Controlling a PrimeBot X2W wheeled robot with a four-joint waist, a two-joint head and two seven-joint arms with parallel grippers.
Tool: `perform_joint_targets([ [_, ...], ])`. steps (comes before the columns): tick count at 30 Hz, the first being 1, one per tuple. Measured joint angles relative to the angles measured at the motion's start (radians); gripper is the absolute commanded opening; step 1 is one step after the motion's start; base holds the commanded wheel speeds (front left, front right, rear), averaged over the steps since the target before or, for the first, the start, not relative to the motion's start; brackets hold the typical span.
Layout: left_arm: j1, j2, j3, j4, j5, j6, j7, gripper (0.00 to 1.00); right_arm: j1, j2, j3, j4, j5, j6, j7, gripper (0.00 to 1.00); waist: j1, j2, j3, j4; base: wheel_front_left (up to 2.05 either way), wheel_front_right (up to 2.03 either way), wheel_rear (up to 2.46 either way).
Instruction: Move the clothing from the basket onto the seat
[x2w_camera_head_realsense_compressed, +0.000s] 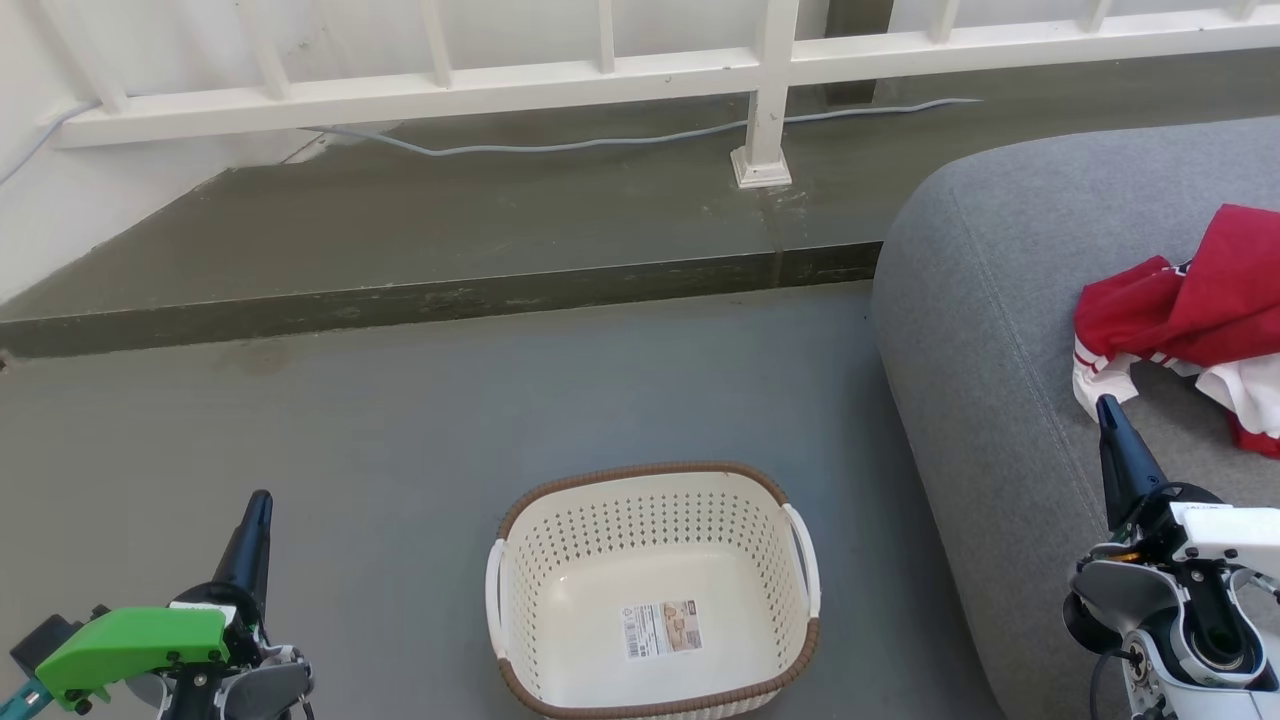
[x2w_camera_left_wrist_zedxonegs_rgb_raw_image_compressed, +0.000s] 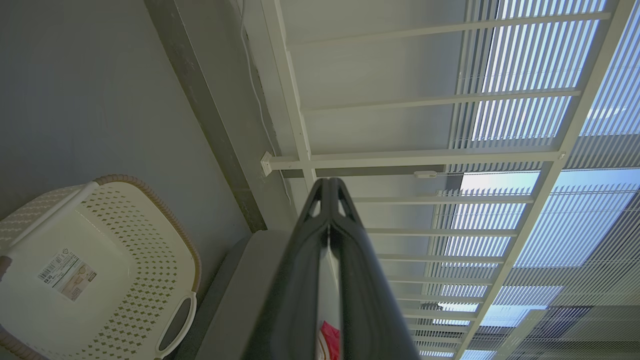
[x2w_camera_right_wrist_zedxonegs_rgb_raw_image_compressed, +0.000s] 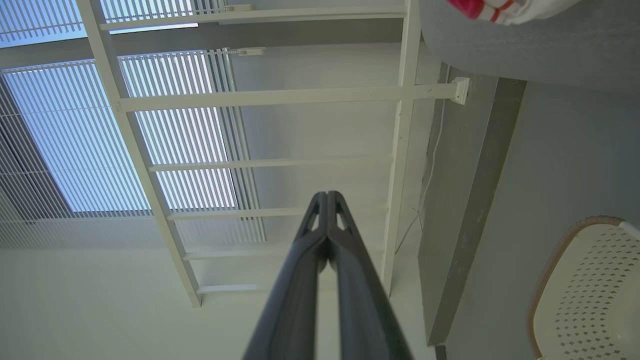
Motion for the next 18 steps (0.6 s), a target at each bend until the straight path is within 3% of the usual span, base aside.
perform_joint_targets([
  [18,-0.001,0.0,0.005,0.011,0.0,-0.001,0.001,0.0,0.0,0.001,-0.002,0.004,0.0,0.0,0.001,0.0,0.0,0.0,0.0,0.0,0.0,0.0,0.0],
])
